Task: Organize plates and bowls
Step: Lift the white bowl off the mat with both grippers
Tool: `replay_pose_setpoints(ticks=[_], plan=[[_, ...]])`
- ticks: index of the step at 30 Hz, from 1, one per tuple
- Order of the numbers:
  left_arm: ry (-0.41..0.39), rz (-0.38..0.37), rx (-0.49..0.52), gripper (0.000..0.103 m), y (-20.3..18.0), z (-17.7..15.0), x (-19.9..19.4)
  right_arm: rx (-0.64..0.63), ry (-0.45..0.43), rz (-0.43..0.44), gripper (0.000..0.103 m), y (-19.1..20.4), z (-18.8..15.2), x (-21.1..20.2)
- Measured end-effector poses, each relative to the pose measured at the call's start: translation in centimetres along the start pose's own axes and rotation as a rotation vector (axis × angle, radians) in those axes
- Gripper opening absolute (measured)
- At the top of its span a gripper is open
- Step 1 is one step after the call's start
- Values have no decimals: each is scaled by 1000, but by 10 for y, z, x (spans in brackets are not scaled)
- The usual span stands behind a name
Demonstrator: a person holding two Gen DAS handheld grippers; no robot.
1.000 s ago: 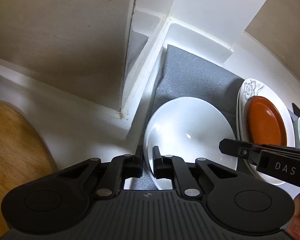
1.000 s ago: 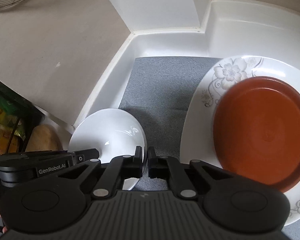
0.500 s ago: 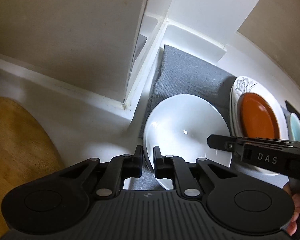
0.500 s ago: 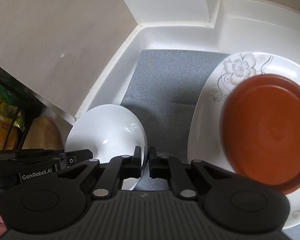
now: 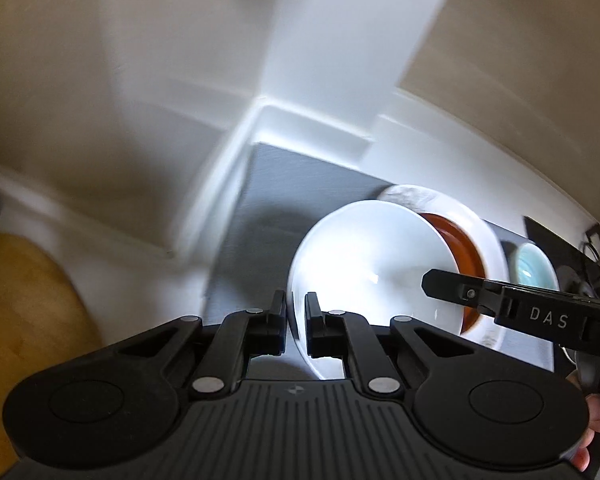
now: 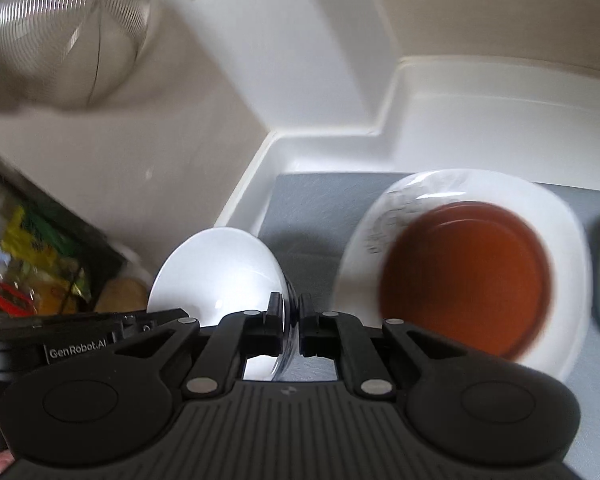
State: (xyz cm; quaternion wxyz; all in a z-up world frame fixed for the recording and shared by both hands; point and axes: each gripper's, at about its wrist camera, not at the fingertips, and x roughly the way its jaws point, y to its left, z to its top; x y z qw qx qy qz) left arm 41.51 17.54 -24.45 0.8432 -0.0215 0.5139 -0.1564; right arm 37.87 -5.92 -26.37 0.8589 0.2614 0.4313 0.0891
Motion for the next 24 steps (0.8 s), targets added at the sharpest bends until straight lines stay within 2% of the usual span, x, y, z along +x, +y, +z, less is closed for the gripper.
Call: replay_pose_setpoints(ticks=[4,14,16,18,24], plan=[[30,-48,29,9,-32,10,0,20,-48,-33,8,-20,6,-35],[-10,-176,208,9,-148,44,-4,116,-226,-168,8,-82,29,-139],[4,-196,286,9,-174,51,0,133,-256,-207,8,-94,31,-156],[27,-220,311,9,-192,60,9,178,-279,-221,10,-110,33,-170],[113,-251,333,9,-231,71,36,253,-303,-255,10,-152,33,-185]])
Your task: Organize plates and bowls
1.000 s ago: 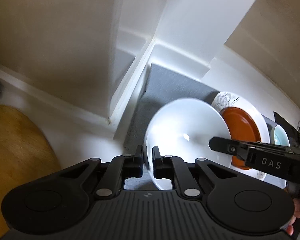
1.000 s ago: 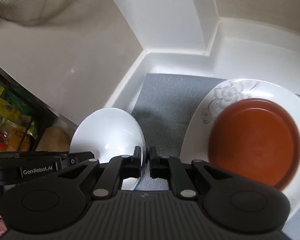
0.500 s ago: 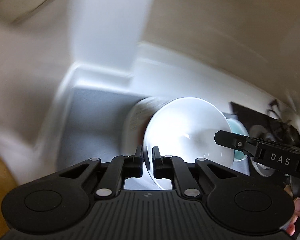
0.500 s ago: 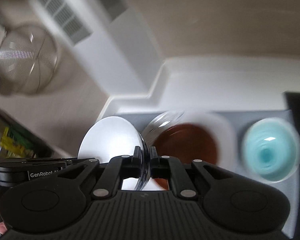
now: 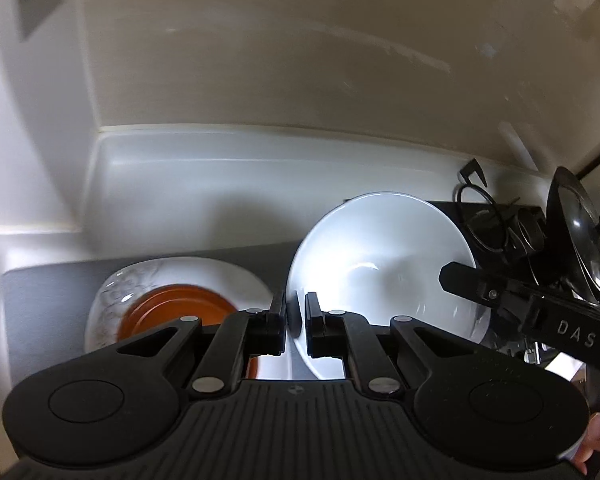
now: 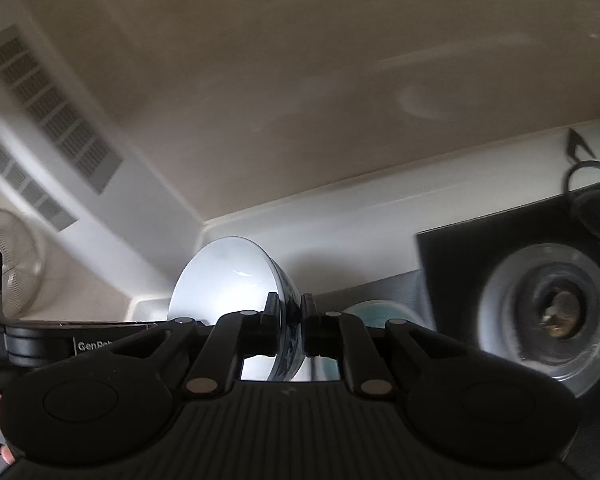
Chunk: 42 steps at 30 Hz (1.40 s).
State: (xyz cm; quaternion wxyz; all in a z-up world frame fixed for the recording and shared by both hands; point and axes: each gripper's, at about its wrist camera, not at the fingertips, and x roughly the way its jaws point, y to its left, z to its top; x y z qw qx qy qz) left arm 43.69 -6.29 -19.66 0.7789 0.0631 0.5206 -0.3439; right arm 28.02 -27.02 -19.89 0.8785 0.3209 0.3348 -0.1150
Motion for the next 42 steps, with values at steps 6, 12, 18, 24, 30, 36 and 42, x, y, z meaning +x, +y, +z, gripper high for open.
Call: replay_pose_setpoints(ticks=[6,12,18,24,30,36,42], plan=[[92,-4,24,10,-17,7,36,39,-4,-27,10,-33,-7,13],[159,53,22,10,-22,10,66,96,34,-4,10,-63,-23,37],[189,112,25,10,-31,12,91,98,70,16,9,-82,-33,61],[205,165,59,10,-44,15,110,86,85,9,8,-95,-40,75],[209,181,69,10,-47,9,125,80,90,-1,8,-103,-47,80],[273,161,18,10,-37,0,141,77,99,-12,8,-107,-54,86],[267,176,-7,10,-35,-1,144,49,92,-41,8,-100,-57,90]])
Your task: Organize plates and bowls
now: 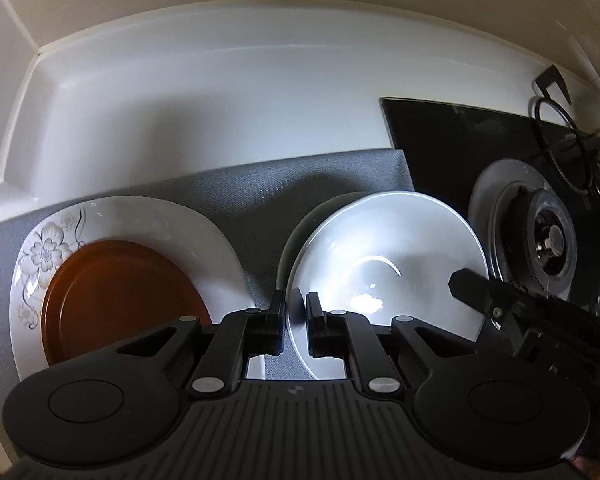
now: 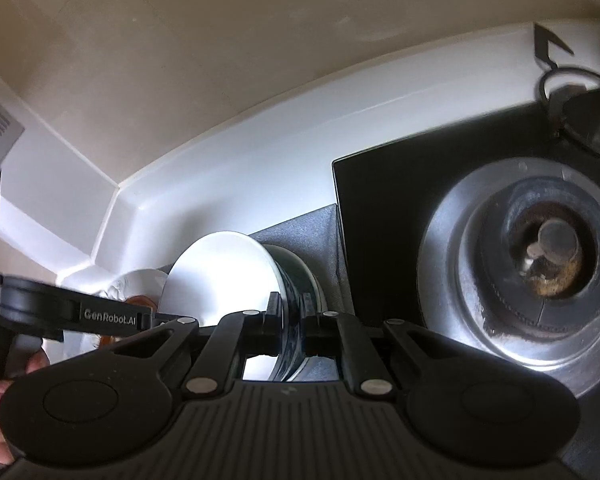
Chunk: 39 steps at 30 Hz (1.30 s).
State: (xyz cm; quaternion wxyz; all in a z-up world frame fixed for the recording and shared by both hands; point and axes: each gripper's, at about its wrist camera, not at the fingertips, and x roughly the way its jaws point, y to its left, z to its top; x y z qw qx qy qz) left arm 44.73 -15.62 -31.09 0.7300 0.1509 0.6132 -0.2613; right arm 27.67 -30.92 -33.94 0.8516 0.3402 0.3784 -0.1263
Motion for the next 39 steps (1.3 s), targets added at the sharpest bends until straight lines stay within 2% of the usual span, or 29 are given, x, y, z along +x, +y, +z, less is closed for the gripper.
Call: replay_pose_setpoints(ticks=[2,5,7,10,17,22,25,26,28,29,32,36,39], plan=[[1,2,12,10,-2,0,0,-32,-6,-28,7,5,-2,3],[0,6,13,10,-4,0,0,-153,-31,-120,4,20,-7,9],[-9,53,17,10,-5,-2,0,-145,-26,-120,4,24,-9,12],[-6,32,-4,10,-1,-3,3,-157,-38,-138,4,25,-10,13],[-13,-2,-2,10,5,-7,2,-87,-26,-94,5,11,-9,12],[-18,-71,-43,13,18,-9,2,141,-41,20,12,-18,-15,0],[-10,-83,-49,14,18,-7,4,193,-60,40,12,-23,-21,-5],[-6,-81,-40,15,16,-7,6,193,-65,40,14,-22,-22,-6],[2,-73,-17,18,12,-6,9,219,-65,69,34,-22,-23,-7],[8,-69,-21,18,11,-5,12,217,-65,71,48,-20,-22,-7],[28,-82,-40,23,12,-2,17,189,-57,65,51,-13,-21,-4],[48,-75,-37,23,11,-4,22,250,-38,40,51,-20,-26,6],[71,-71,-61,21,11,-6,29,316,-7,64,51,-28,-31,21]])
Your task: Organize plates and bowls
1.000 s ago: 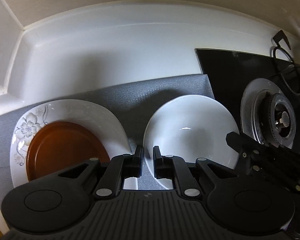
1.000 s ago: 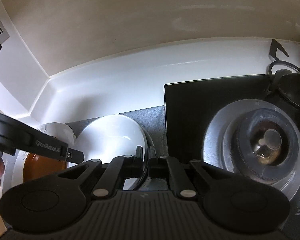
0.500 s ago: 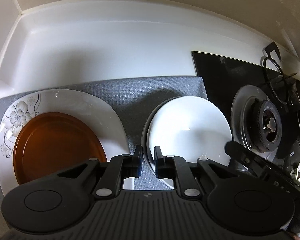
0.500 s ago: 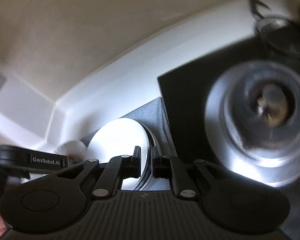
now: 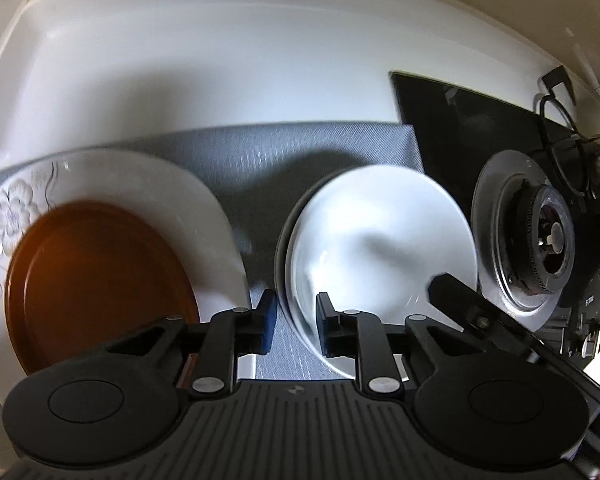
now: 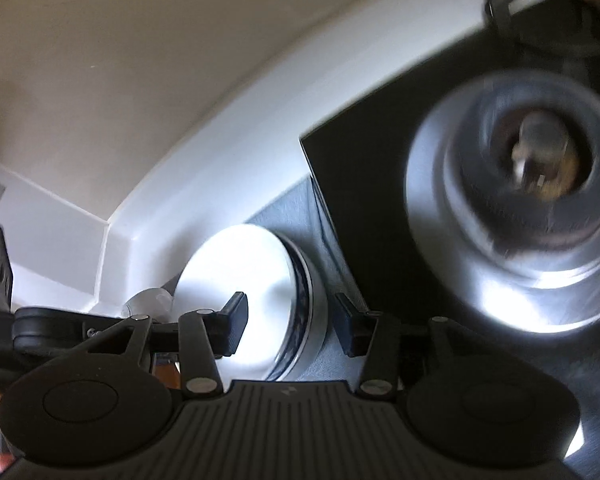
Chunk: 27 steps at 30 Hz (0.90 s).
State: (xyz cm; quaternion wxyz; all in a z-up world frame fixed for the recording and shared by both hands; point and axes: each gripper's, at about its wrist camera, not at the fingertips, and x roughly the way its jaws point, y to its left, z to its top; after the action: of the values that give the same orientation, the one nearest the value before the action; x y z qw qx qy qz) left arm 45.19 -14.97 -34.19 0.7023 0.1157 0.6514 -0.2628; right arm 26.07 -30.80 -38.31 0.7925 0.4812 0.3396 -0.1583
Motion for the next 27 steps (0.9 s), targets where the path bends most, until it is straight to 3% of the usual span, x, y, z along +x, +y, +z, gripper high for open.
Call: replay_pose_setpoints(ticks=[2,5,14,23,27], plan=[[-12,10,0,21,-1,0,0,12,9,-7,50,-2,-3,7],[-13,12,4,21,-2,1,-1,-14,-32,-59,28,1,-10,7],[-11,41,70,22,-16,-15,-1,-77,0,-113,24,1,-20,-6],[-12,51,196,28,-26,-95,-11,-52,75,-89,25,-19,-74,-49],[19,-29,199,28,-10,-131,-13,-77,103,-75,25,-27,-110,-74]])
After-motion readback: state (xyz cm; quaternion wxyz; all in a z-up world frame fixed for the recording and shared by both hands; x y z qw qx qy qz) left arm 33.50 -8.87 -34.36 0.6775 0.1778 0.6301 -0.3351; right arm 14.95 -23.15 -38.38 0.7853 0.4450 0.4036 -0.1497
